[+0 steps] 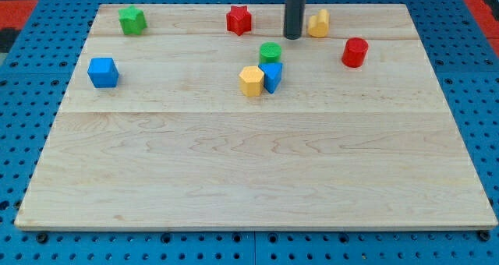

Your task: Place the red circle at the center right of the board

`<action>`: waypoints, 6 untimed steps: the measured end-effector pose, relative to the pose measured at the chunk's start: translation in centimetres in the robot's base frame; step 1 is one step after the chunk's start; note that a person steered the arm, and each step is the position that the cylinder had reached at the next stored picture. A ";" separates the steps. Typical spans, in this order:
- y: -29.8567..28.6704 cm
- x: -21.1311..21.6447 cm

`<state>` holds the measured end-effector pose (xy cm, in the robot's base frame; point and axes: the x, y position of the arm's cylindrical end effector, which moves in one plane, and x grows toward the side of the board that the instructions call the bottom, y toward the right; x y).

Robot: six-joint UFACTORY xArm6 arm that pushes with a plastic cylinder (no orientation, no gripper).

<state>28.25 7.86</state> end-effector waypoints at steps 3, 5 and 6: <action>8.4 3.1; 14.6 6.1; 16.2 4.1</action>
